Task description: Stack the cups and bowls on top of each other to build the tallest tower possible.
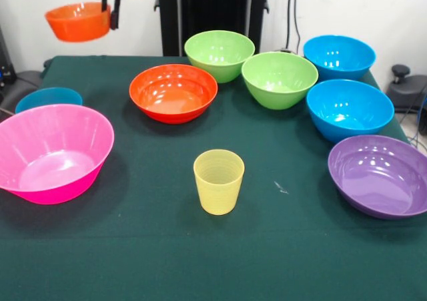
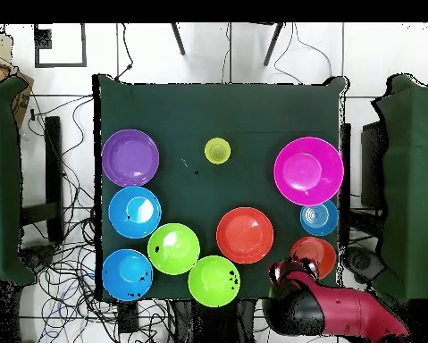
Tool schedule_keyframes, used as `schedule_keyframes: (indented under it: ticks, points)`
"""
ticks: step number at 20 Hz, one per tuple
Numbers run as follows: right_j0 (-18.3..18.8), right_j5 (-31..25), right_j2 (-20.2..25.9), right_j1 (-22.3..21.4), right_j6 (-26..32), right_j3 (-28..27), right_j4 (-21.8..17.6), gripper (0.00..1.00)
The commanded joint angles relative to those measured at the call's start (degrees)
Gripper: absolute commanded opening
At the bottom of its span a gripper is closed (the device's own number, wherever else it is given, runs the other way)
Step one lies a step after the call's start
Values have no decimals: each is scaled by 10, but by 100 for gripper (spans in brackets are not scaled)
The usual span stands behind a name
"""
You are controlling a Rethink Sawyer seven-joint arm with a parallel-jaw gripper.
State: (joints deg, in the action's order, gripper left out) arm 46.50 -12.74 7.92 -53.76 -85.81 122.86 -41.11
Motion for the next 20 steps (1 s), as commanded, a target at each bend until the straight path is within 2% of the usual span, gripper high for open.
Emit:
schedule_keyframes:
  ticks: [1, 7, 11, 20]
  points:
    - [-8, -74, 88, -58, 4, 39, 61, 0]
    - [-57, -103, 73, -78, -20, 17, 92, 0]
    - [-80, -135, 77, -70, -32, 0, 135, 0]
    - [-136, -158, 48, -33, -65, -49, 160, 0]
